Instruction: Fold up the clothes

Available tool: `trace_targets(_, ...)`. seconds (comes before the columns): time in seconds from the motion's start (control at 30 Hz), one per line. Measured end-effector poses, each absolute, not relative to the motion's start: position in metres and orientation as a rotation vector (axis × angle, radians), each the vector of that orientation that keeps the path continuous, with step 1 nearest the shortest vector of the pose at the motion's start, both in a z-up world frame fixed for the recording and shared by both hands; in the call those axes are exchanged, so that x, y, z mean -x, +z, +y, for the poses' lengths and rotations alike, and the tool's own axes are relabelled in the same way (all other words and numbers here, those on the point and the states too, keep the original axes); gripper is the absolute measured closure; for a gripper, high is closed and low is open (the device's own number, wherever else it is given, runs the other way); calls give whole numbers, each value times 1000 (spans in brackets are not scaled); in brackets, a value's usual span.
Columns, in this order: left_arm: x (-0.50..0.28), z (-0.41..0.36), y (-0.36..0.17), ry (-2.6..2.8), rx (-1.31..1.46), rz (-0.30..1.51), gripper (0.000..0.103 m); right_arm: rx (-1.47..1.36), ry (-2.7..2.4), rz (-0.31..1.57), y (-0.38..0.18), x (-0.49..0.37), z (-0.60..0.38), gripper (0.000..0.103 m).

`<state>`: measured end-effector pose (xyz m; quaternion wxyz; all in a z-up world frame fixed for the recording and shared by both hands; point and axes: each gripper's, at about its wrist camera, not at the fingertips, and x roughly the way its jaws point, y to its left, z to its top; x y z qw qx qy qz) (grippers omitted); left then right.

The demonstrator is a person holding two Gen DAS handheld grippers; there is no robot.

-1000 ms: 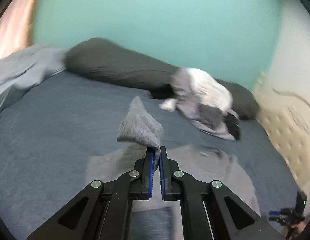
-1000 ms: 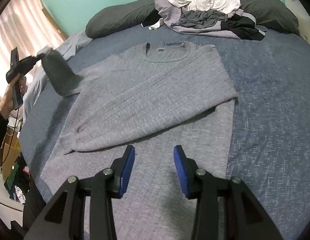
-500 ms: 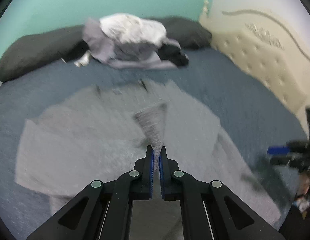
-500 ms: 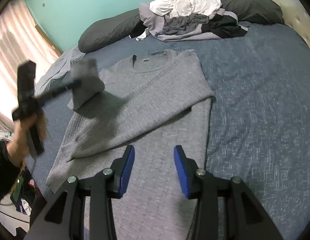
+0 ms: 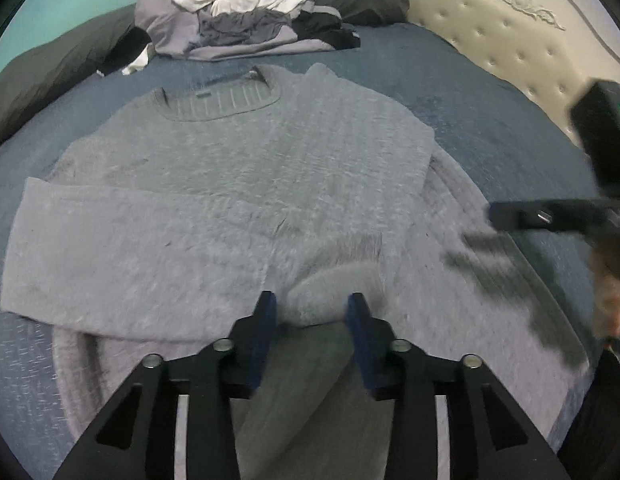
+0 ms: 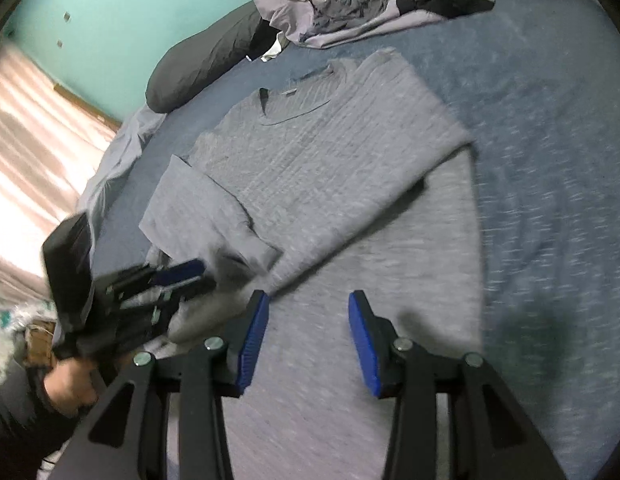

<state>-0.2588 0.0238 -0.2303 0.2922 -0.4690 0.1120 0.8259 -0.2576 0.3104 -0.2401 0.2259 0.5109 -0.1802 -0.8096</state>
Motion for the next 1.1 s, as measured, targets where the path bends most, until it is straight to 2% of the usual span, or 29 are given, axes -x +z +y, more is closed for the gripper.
trace_targets(0.07,255,11,-224,2202,1248,272,60,-1421,-2218,-535,-244,265,303,50)
trace_targets(0.17,255,-15,-219,2219,1280,228,60,-1426,-2202,-554,-248,273,291,49)
trace_targets(0.37,262,-71,-232,2278,1398,162,60,-1421,-2205,-446,-254,287,258,49)
trace_targets(0.53,264,-92,-253,2281,1455,148,60,-1395,-2217,-255,-260,290,229,49)
trace_targets(0.7,265,-100,-269,2257,1490,84,60,-1394,-2219,-107,-270,291,207,60)
trace_targets(0.73,265,-100,-271,2256,1492,79,60,-1397,-2218,-92,-272,292,205,63)
trace_targets(0.77,265,-100,-273,2254,1494,75,60,-1401,-2215,-74,-275,292,203,73)
trace_targets(0.93,267,-100,-278,2246,1508,35,60,-1396,-2216,-29,-279,291,197,93)
trace_targets(1.1,267,-100,-279,2251,1516,-3,60,-1322,-2246,-20,-261,284,196,96)
